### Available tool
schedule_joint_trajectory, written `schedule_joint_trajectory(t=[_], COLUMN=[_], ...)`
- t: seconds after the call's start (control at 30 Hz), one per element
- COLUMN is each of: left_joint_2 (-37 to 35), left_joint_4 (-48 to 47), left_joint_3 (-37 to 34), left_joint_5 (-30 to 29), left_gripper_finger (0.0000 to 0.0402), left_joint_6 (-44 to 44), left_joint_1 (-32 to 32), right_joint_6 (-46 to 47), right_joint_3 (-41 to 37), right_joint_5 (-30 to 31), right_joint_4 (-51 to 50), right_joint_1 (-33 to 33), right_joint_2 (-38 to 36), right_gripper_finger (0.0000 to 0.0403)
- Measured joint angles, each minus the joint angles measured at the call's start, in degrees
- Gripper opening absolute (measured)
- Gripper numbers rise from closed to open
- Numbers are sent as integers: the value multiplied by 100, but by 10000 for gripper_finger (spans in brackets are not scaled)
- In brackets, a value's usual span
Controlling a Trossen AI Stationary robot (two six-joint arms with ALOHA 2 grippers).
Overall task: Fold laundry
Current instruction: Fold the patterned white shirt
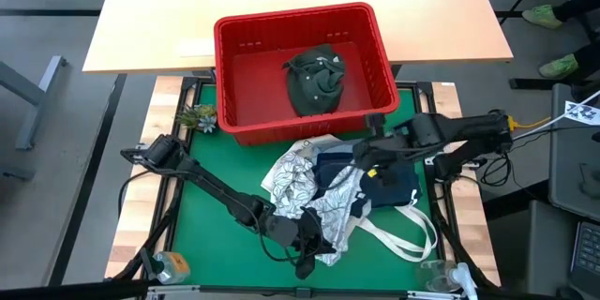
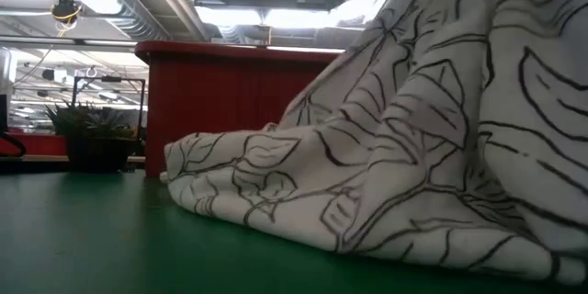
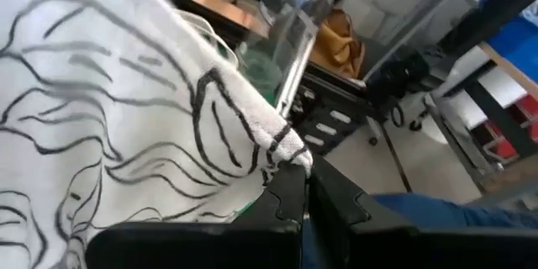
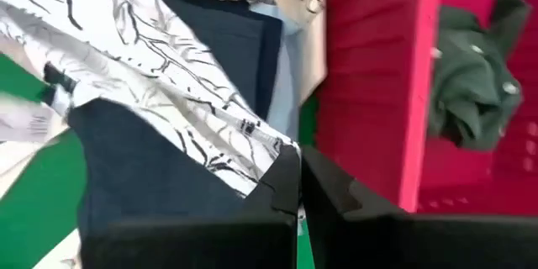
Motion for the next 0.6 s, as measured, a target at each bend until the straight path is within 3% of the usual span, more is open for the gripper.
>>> schedule_joint_trajectory(t=[0.4,0.6], left_joint_2=[549,1254], left_joint_4=[1456,1568], left_joint_3=[55,1016], left_joint_5=[-399,-308], left_gripper_finger=[0,0], left_joint_6=[-54,-151], left_joint_1=[269,371], right_joint_6=[610,815], right_joint_3=[-2484,-3349], right_joint_5=[629,806], right_joint_4=[211,601], right_joint_1=[-4,-4], right_joint_2=[-1734,-1953], right_gripper_finger=[5,5])
